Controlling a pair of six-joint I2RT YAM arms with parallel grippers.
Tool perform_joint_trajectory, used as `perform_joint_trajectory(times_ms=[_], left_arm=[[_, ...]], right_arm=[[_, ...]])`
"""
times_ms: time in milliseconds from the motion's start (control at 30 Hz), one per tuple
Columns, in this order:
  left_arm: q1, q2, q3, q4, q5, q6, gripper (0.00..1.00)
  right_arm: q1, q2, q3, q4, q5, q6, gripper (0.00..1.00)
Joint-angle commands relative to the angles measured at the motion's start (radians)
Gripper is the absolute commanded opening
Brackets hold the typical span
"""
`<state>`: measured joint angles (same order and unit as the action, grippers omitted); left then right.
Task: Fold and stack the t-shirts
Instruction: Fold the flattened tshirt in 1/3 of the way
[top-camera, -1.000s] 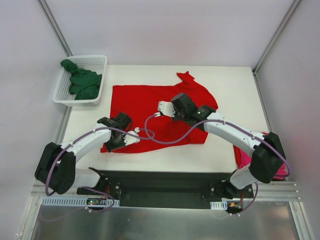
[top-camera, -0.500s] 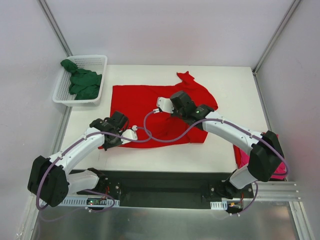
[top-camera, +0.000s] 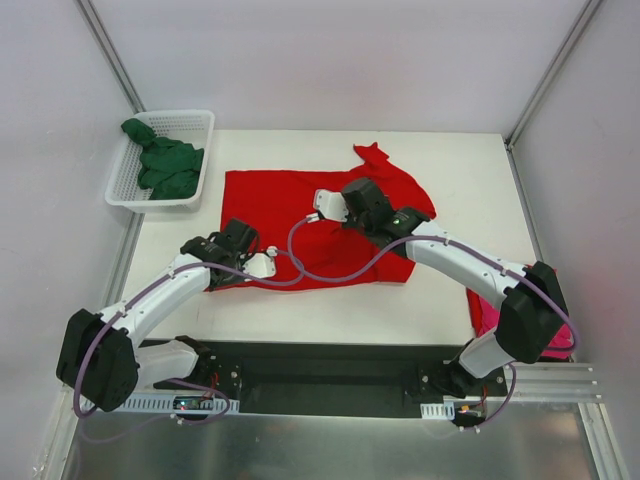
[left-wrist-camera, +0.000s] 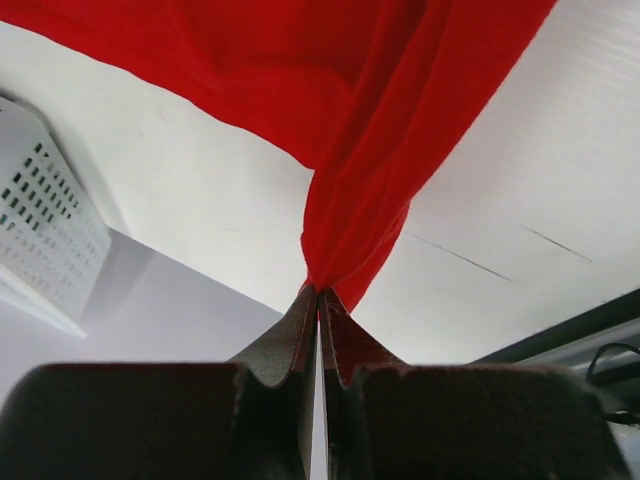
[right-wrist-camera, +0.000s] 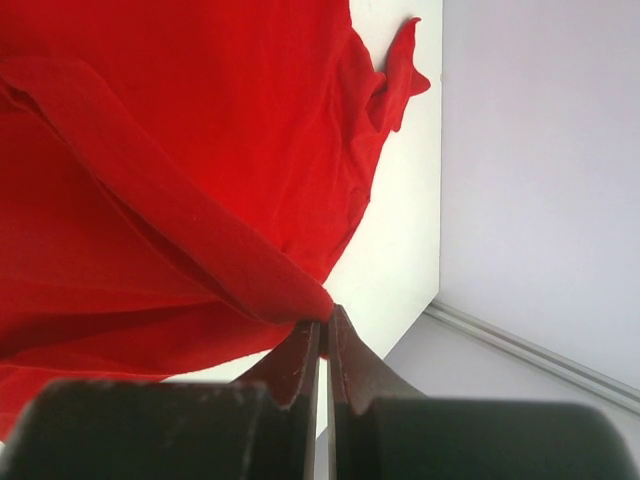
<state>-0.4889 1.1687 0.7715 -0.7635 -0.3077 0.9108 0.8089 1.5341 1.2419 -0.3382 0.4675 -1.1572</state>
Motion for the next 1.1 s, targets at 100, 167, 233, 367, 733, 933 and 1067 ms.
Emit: perform_joint_trajectory(times_ms=[100, 167, 233, 367, 733, 933, 1067], left_arm=[[0.009, 0.026, 0.029, 0.07, -0.051, 0.097, 0.0], [0.009, 0.042, 0.038, 0.09, -0.054, 0.112, 0.0], [0.009, 0.06, 0.055, 0.11, -0.054, 0.129, 0.0], [0.01, 0.089, 0.08, 0.15, -0.056, 0.163, 0.0], [0.047, 0.163, 0.123, 0.214, -0.048, 0.235, 0.0], [0.072, 0.181, 0.126, 0.24, -0.042, 0.27, 0.0], [0.082, 0.207, 0.14, 0.26, -0.041, 0.284, 0.0]], right_arm=[[-0.022, -0.022, 0.045, 0.042, 0.048, -0.024, 0.01], [-0.034, -0.02, 0.045, 0.044, 0.059, -0.032, 0.01], [-0.045, -0.025, 0.047, 0.044, 0.065, -0.038, 0.01], [-0.048, -0.029, 0.053, 0.03, 0.085, -0.042, 0.01], [-0.056, -0.028, 0.05, 0.044, 0.118, -0.044, 0.01], [-0.073, -0.005, 0.071, 0.07, 0.135, -0.062, 0.01], [-0.083, 0.008, 0.083, 0.073, 0.137, -0.073, 0.01]])
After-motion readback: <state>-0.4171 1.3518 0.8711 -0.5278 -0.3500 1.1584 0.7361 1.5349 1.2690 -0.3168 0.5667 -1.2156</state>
